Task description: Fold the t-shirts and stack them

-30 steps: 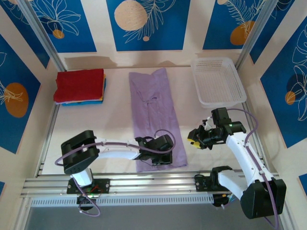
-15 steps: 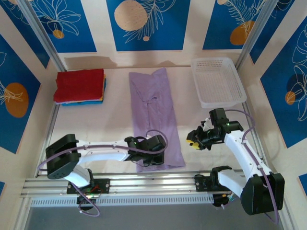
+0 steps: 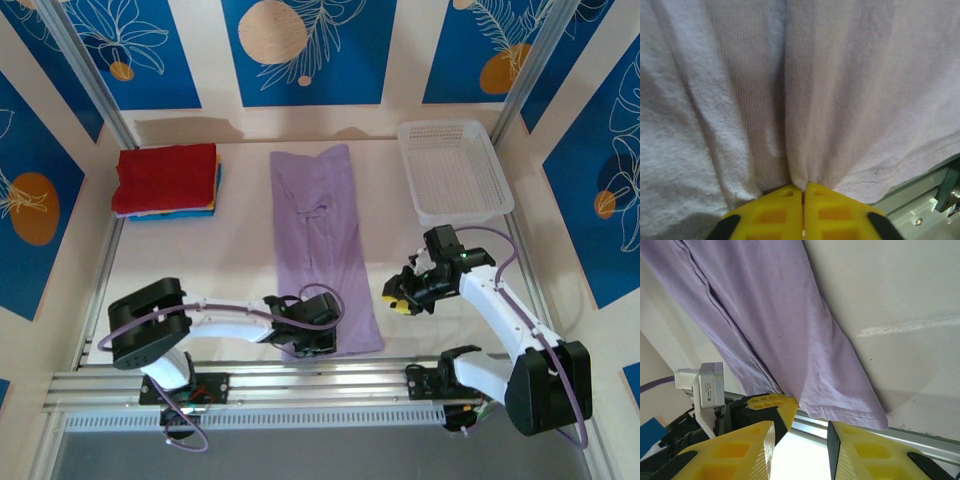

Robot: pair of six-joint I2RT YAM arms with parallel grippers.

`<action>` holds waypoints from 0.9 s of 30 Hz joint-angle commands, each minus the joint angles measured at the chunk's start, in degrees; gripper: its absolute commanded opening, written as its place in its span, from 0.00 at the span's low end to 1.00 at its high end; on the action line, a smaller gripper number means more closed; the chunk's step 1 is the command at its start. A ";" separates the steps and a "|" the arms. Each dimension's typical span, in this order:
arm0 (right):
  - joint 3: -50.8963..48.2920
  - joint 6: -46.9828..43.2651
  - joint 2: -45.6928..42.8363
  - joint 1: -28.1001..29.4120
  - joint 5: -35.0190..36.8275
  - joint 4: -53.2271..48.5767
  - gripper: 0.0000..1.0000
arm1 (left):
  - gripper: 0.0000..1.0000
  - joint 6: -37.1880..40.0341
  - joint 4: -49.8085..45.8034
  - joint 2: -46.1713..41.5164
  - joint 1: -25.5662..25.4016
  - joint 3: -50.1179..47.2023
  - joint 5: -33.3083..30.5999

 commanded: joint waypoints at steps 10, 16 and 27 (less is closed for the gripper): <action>-5.45 8.21 1.39 13.65 9.24 -1.23 0.37 | 0.34 6.37 -23.36 -11.11 3.25 6.64 -6.50; -10.26 12.64 3.02 19.32 9.44 3.05 0.37 | 0.36 7.59 -29.48 -19.25 7.12 0.69 -5.84; -10.30 12.76 9.87 23.04 7.95 9.87 0.37 | 0.36 4.27 -19.50 -20.68 8.25 -9.84 -1.48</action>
